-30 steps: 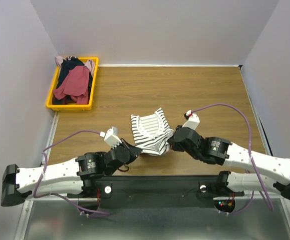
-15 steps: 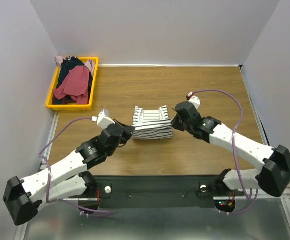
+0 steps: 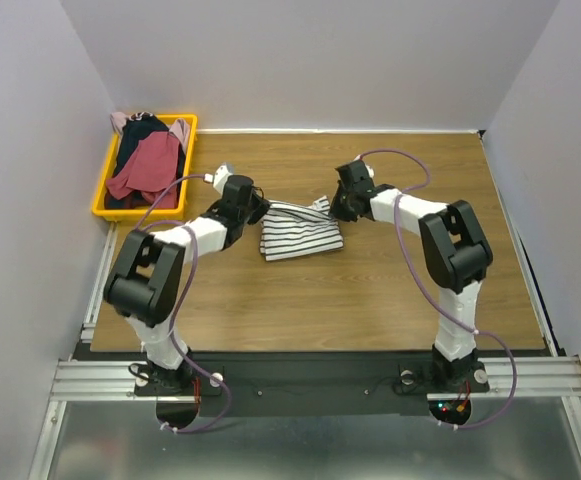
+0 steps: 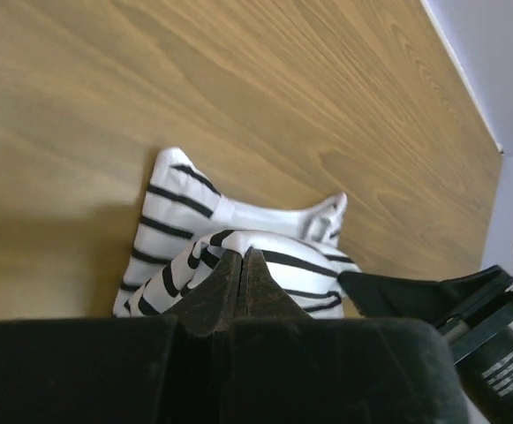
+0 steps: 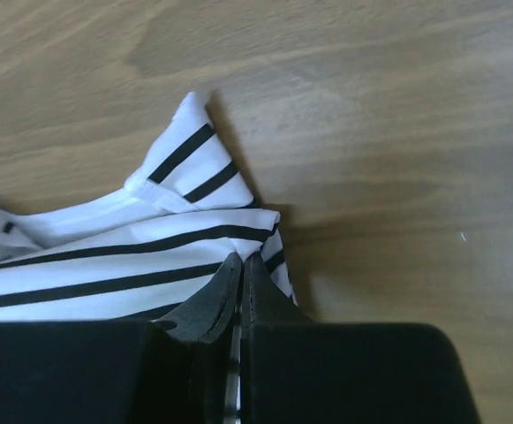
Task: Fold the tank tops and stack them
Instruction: Fold the tank top
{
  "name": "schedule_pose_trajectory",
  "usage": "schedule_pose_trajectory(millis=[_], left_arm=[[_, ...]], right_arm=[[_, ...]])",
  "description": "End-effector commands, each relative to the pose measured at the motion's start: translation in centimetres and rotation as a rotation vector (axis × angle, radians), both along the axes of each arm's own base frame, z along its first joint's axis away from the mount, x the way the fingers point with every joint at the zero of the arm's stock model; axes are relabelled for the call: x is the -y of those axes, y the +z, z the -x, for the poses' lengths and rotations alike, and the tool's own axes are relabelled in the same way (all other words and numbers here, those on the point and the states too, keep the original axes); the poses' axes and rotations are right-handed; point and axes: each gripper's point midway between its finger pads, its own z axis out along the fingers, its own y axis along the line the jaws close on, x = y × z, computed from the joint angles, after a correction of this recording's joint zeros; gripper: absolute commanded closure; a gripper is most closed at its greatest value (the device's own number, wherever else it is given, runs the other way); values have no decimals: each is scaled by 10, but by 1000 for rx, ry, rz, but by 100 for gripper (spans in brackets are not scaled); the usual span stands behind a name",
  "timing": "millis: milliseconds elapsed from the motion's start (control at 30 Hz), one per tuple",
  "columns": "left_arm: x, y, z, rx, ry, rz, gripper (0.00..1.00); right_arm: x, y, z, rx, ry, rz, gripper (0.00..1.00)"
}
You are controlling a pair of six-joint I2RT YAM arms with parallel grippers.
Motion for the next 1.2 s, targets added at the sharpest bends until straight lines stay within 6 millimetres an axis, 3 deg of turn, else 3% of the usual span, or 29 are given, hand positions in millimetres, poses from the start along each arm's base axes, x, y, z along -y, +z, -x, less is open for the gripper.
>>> schedule_pose_trajectory(millis=[0,67,133,167,200,267,300,333,367,433,467,500,533,600,633,667,700,733,767,833,867,933,1033,1167], left_arm=[[8,15,-49,95,-77,20,100],[11,-2,-59,65,-84,6,100],[17,-14,-55,31,-115,23,100],[15,-29,-46,-7,-113,25,100],[13,-36,-41,-24,-105,33,100],[13,-53,-20,-61,-97,61,100],[12,-60,-13,-75,-91,61,100],[12,-65,-5,-87,-89,63,100],[16,-74,11,-111,-93,71,100],[19,-79,27,-124,-93,78,100],[23,-84,45,-146,-104,87,100],[26,-85,55,-157,-112,96,100],[18,-86,68,-154,-89,85,100],[26,-85,90,-161,-100,101,100],[26,-83,98,-161,-104,101,100],[30,-78,118,-160,-123,116,100],[27,-80,127,-170,-117,107,100],[29,-75,134,-158,-123,119,100],[25,-70,144,-157,-123,122,100],[24,-58,156,-146,-130,135,100],[24,-52,157,-136,-130,137,100],[20,-38,157,-110,-119,126,100],[21,-2,154,-48,-138,124,100],[24,18,147,-20,-145,118,100]], right_arm=[[-7,-5,-28,33,17,8,99],[-7,-14,-27,19,14,9,100],[-3,-22,-18,4,9,10,99],[0,-24,-14,0,3,12,100],[0,-18,-11,9,-1,5,99],[10,-27,7,-18,-14,18,99],[10,-14,9,9,-18,-6,99],[12,-17,19,-2,-18,-12,99],[18,-31,37,-35,-18,2,100],[16,-21,54,-12,-20,-15,100],[18,-35,78,-48,-19,-6,100],[18,-37,88,-54,-20,-12,99],[17,-25,95,-22,-18,-32,100],[22,-41,130,-60,-16,-15,100],[23,-30,138,-36,-19,-38,100],[20,-30,151,-39,-8,-51,100],[28,-39,169,-55,-5,-36,99],[29,-36,176,-51,-2,-49,100],[28,-22,179,-13,3,-83,100],[33,-20,191,-13,-2,-98,99],[32,-3,191,28,-4,-130,99],[36,9,195,44,-6,-133,100],[36,45,189,117,-11,-160,99],[35,67,182,157,-4,-159,100]])
